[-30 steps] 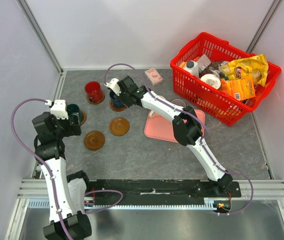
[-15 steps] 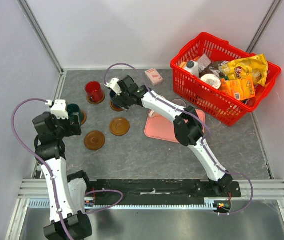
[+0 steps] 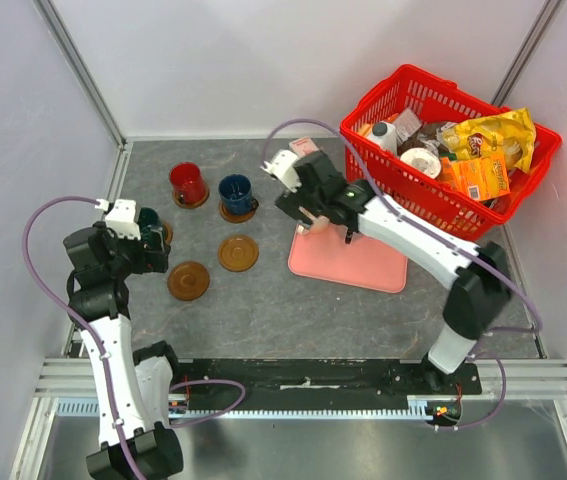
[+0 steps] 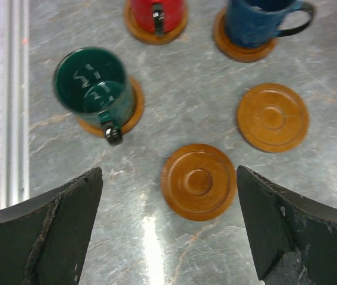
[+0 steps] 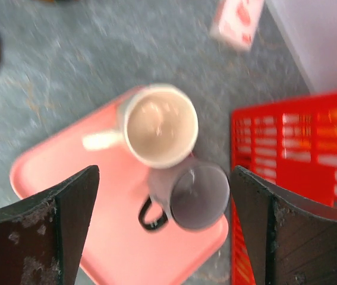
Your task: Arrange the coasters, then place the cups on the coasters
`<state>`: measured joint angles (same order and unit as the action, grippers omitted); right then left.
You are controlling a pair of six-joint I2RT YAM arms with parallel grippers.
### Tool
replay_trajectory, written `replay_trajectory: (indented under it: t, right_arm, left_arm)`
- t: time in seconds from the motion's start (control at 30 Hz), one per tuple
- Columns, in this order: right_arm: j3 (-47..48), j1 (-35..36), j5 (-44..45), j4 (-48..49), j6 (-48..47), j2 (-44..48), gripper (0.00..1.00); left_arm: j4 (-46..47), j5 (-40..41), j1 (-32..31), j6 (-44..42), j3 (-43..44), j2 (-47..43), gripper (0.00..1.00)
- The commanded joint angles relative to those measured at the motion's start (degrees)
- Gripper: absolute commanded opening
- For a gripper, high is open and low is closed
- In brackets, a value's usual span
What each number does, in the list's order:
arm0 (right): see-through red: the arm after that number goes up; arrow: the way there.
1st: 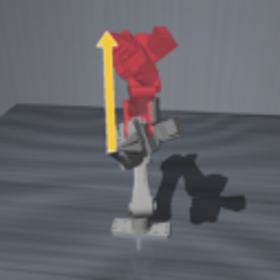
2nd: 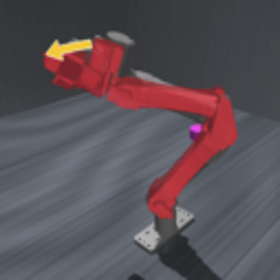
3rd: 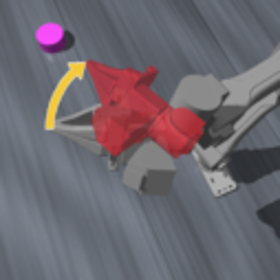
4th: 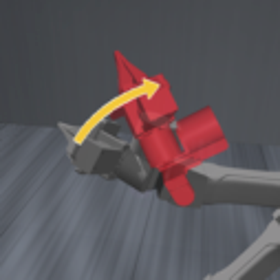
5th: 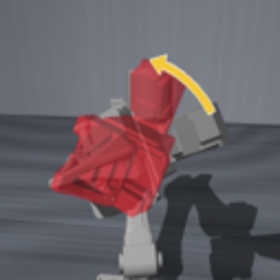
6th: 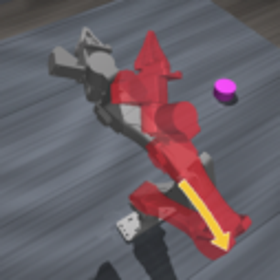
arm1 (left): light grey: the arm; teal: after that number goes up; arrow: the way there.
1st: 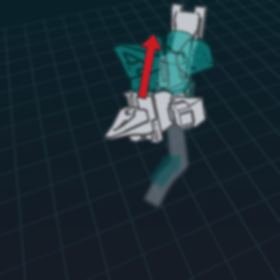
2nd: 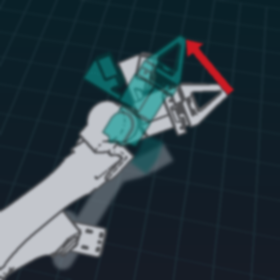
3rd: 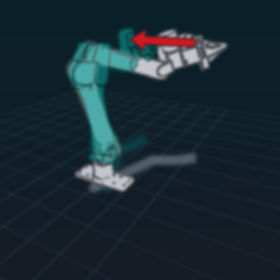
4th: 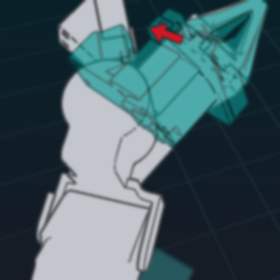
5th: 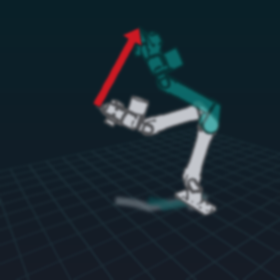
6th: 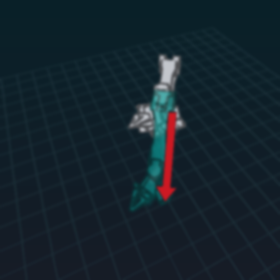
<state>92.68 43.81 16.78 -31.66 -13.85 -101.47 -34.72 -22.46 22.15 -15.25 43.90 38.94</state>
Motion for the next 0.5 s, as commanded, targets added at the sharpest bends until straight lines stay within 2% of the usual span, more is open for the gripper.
replay_trajectory:
  t: [0.0, 0.03, 0.1, 0.2, 0.23, 0.3, 0.47]
  right_arm:
    - [-12.41, -3.9, 0.1, 0.37, -3.19, 10.39, 0.98]
    - [-15.14, -4.61, -0.16, 0.2, -4.16, 12.94, 0.98]
    - [-20.5, -6.19, -0.52, -0.51, -5.4, 18.21, 0.98]
    - [-26.22, -9.96, -2.53, -0.77, -4.44, 26.12, 0.98]
    - [-27.98, -11.28, -3.93, -0.77, -4.09, 28.58, 0.98]
    - [-31.06, -14.09, -6.91, -0.25, -3.99, 32.81, 0.98]
    - [-37.57, -20.25, -12.28, 4.41, -5.05, 38.89, 0.98]
  left_arm:
    - [-2.45, -13.29, -1.14, -2.68, 5.48, 0.78, 0.99]
    - [-2.98, -14.71, -2.36, -2.68, 6.45, 2.09, 0.99]
    - [-2.99, -12.37, -8.06, -1.98, 8.3, 4.82, 1.0]
    - [-1.06, 2.62, -25.6, -1.37, 9.97, 9.91, 1.0]
    - [-0.09, 8.16, -33.15, -1.37, 10.5, 12.1, 1.0]
    - [0.7, 14.96, -41.01, -1.54, 12.43, 18.15, 1.0]
    - [0.79, 15.78, -49.03, -2.86, 21.39, 33.11, 1.0]
